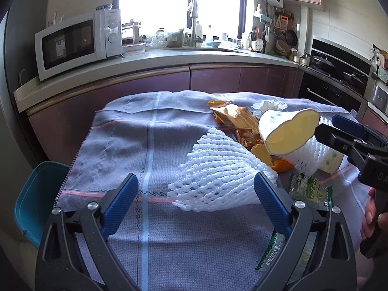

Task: Collect trash
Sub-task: 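Grasp the white foam net with the left gripper while the right grasps the yellow-lined cup, then carry both items to the teal bin and open both grippers to drop them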

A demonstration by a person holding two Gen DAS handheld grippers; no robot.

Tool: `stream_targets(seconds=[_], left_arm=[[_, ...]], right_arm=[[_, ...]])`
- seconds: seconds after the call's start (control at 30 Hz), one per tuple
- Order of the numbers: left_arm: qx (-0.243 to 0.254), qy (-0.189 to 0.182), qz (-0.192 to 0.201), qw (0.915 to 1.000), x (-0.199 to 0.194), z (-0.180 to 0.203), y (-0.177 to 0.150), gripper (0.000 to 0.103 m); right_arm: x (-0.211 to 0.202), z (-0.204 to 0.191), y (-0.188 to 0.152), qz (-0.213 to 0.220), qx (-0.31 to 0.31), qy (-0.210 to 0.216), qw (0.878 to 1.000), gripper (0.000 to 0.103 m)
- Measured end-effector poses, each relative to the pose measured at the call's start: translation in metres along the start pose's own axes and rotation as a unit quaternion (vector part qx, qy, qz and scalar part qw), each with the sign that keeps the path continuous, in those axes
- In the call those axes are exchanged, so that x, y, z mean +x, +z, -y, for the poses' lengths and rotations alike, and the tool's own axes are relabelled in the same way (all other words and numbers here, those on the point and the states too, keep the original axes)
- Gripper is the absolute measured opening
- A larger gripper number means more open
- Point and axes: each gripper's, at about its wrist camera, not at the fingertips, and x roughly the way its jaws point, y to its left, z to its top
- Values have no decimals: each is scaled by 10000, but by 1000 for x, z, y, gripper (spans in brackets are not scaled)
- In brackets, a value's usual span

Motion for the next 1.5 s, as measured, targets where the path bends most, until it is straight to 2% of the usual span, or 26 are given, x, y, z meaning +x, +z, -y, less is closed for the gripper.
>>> stream_targets(seconds=[0.17,0.27,0.33,0.4,0.53,0.6,0.87,1.1,1.33,1.5], left_arm=[[-171,-411,-326,9985,16,-8,-1,74],[-230,-646,-462,9966,25,-10,0,59],[-293,-804,-535,9949,27,-14,-1,52],[-364,-958,-593,9930,29,-15,-2,41],[-451,-1064,-611,9914,27,-14,-2,28],[-493,-1115,-626,9906,26,-17,-1,16],[-579,-1115,-286,9917,-4,-28,4,12],[-626,-949,96,9935,-44,-56,10,12],[-746,-318,481,9955,-91,-111,9,12],[-1006,264,532,9931,-113,-163,2,12]], right_arm=[[18,2,5,-254,-46,103,9996,60],[21,4,6,-308,-14,175,9994,47],[23,6,7,-365,40,263,9990,38],[25,8,6,-415,79,311,9986,27],[24,12,6,-418,145,400,9982,10],[24,14,7,-417,242,469,9977,3],[13,13,16,-278,452,751,9958,2],[6,-18,32,-207,391,1257,9911,2],[21,-75,50,-419,194,1986,9790,2],[40,-131,62,-609,-88,2395,9690,2]])
